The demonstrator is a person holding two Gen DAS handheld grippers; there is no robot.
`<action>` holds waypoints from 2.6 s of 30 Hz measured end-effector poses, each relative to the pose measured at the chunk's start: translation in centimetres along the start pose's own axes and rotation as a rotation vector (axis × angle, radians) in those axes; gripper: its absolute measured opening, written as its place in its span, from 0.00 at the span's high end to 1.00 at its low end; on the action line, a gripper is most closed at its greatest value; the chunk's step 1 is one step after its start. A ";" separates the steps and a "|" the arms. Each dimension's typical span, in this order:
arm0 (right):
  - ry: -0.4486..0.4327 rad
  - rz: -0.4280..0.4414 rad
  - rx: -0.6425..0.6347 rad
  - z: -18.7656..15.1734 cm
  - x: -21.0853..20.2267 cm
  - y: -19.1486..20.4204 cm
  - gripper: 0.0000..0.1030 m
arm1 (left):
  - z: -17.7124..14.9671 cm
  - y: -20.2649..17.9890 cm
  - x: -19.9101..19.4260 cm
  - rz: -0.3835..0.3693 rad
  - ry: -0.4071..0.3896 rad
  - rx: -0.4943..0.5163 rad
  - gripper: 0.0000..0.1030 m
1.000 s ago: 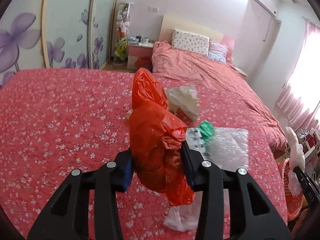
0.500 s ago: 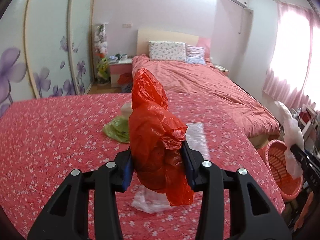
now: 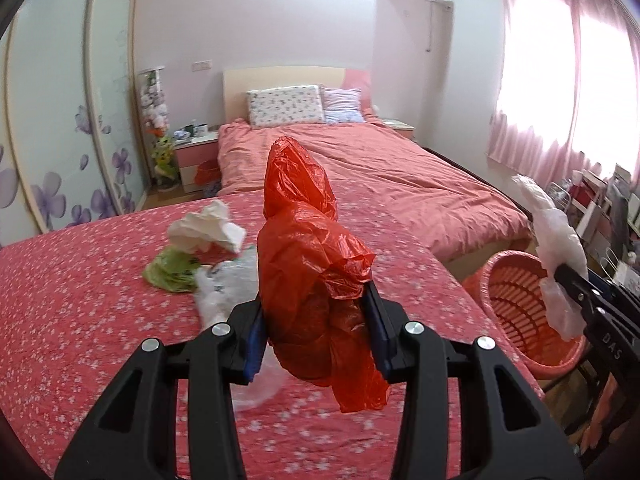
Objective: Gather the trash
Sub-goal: 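Carry both bags over the orange basket and open both tools to drop them, then grasp the clear bag with the left tool while the right tool grasps bubble wrap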
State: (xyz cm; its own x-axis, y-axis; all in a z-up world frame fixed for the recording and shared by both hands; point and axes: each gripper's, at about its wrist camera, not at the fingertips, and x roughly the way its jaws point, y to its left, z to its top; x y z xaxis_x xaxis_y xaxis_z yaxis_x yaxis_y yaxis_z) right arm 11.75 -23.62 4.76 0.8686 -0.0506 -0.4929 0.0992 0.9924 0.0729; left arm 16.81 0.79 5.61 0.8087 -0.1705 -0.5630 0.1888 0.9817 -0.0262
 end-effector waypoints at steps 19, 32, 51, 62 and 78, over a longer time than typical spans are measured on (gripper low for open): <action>-0.028 -0.100 0.080 -1.3 -1.7 -6.3 0.72 | -0.5 -8.7 1.2 -0.214 0.011 0.079 0.58; -0.038 -0.179 0.149 -1.8 -1.7 -11.4 0.72 | -0.7 -15.1 3.6 -0.362 0.040 0.129 0.58; -0.008 -0.224 0.240 -2.6 1.8 -17.0 0.70 | -1.7 -21.1 7.5 -0.482 0.112 0.188 0.58; 0.032 -0.214 0.301 -3.2 4.6 -19.3 0.55 | -2.6 -21.9 10.3 -0.478 0.197 0.164 0.44; 0.051 -0.218 0.234 -3.8 5.0 -16.6 0.39 | -3.0 -14.6 8.9 -0.254 0.148 0.119 0.34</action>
State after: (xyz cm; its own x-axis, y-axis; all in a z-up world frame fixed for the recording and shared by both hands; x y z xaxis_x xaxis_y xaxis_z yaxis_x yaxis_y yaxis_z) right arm 12.61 -39.87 -2.20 0.7897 -0.2481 -0.5611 0.3948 0.9056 0.1552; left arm 19.54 -14.85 -1.47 0.6392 -0.3858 -0.6653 0.4447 0.8912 -0.0894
